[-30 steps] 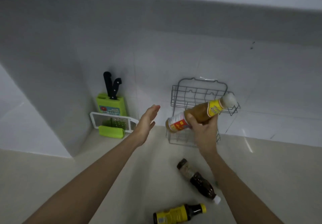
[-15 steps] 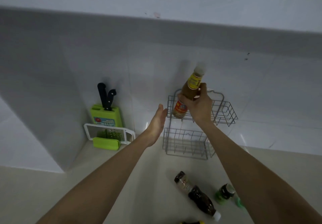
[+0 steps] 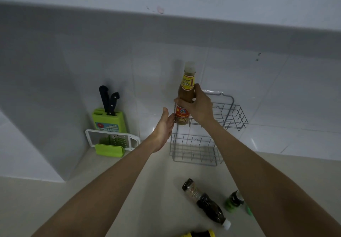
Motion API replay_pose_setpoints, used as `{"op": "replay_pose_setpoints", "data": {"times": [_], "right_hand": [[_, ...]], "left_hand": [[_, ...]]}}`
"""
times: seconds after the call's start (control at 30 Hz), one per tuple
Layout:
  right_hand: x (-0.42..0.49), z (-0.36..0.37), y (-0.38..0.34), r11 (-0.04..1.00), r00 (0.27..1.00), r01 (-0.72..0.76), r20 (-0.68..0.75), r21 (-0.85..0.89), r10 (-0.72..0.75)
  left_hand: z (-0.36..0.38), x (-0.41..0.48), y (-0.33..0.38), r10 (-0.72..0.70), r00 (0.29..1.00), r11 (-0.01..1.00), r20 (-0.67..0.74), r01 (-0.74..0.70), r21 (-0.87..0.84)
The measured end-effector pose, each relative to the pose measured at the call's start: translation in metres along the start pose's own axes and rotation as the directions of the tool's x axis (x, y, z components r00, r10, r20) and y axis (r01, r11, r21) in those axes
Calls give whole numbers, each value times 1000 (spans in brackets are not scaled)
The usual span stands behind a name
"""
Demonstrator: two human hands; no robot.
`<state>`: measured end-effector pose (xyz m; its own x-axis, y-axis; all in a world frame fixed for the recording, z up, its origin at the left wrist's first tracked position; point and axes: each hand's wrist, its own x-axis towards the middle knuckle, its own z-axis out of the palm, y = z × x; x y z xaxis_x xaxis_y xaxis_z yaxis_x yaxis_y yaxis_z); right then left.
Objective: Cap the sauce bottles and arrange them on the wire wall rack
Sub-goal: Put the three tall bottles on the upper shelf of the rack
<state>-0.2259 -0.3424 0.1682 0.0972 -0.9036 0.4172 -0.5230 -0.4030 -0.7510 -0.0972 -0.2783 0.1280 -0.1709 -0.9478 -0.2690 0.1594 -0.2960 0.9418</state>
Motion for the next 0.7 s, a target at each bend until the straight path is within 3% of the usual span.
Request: {"op": "replay_pose_setpoints", "data": {"times": [0.23, 0.37, 0.4, 0.47, 0.5, 0.57, 0.63, 0.7], "right_hand": [[-10, 4, -2, 995, 994, -104, 19, 1, 104], [-69, -4, 6, 997, 965, 71, -258, 43, -58], [-91, -6, 19, 998, 973, 69, -221, 13, -64], [-135, -3, 55, 990, 1000, -12, 26, -143, 16], [-155, -1, 76, 969, 975, -77, 183, -236, 122], [-190, 1, 114, 884, 821, -192, 424, -426, 382], [-218, 0, 139, 778, 641, -151, 539, -610, 547], [-235, -1, 151, 701, 547, -69, 561, -710, 621]], "left_hand": [[-1, 0, -5, 24, 998, 996, -50, -20, 83], [-10, -6, -36, 93, 974, 980, -208, -53, 190], [-13, -9, -50, 92, 970, 976, -227, -42, 216], [-20, -16, -78, 48, 970, 969, -237, 12, 245], [-24, -20, -91, 8, 970, 967, -242, 54, 249], [-29, -27, -109, -81, 961, 955, -264, 150, 256], [-33, -32, -121, -141, 953, 939, -267, 214, 269], [-36, -35, -128, -164, 958, 932, -236, 229, 282]]}}
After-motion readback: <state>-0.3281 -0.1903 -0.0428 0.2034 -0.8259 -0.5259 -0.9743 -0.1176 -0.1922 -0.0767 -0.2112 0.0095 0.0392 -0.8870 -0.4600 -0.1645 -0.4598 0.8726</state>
